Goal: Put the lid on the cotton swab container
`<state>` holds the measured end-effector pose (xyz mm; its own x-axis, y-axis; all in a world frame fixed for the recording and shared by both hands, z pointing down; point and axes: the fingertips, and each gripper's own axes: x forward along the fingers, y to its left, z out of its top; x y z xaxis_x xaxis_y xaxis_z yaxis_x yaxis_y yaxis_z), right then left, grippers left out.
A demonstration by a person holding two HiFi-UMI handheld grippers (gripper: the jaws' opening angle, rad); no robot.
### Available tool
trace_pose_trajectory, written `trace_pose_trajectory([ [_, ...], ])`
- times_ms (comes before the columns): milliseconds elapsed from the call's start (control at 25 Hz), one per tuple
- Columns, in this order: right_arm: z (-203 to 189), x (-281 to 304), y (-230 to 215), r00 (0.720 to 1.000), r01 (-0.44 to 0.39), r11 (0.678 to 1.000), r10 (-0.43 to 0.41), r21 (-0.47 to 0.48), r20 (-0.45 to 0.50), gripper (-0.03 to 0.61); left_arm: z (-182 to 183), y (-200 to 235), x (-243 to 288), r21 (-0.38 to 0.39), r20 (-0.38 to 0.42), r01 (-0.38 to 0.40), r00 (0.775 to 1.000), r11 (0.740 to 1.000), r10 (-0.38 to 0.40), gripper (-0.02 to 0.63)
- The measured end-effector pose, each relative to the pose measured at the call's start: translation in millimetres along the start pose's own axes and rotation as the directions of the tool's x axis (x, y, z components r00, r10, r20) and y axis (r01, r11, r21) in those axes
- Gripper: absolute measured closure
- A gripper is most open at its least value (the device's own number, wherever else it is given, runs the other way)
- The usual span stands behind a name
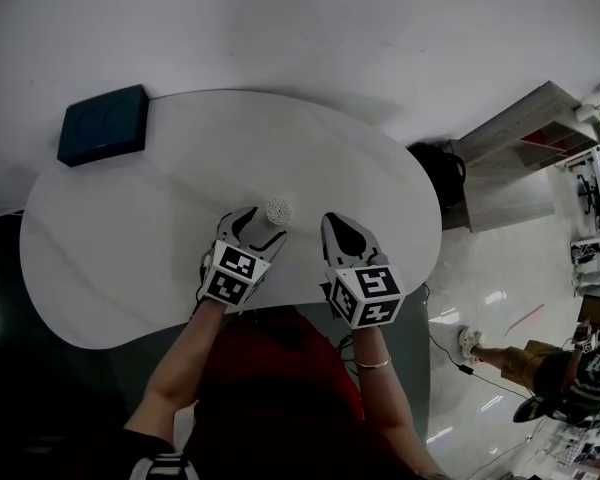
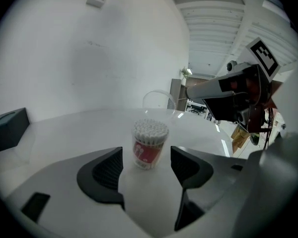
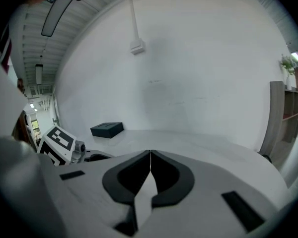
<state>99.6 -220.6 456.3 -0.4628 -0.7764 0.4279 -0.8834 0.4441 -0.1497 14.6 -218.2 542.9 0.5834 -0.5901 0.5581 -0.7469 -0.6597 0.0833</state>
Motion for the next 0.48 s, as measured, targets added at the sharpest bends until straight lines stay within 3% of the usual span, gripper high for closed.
trace_pose_trajectory([
  [480,11,24,2,0.996,-0.085,0.995,0.084,-0.043,-0.021,0.563,8,0,21,-0.007,0.012,-0.011,1.000,1.000,0.011,0.334],
])
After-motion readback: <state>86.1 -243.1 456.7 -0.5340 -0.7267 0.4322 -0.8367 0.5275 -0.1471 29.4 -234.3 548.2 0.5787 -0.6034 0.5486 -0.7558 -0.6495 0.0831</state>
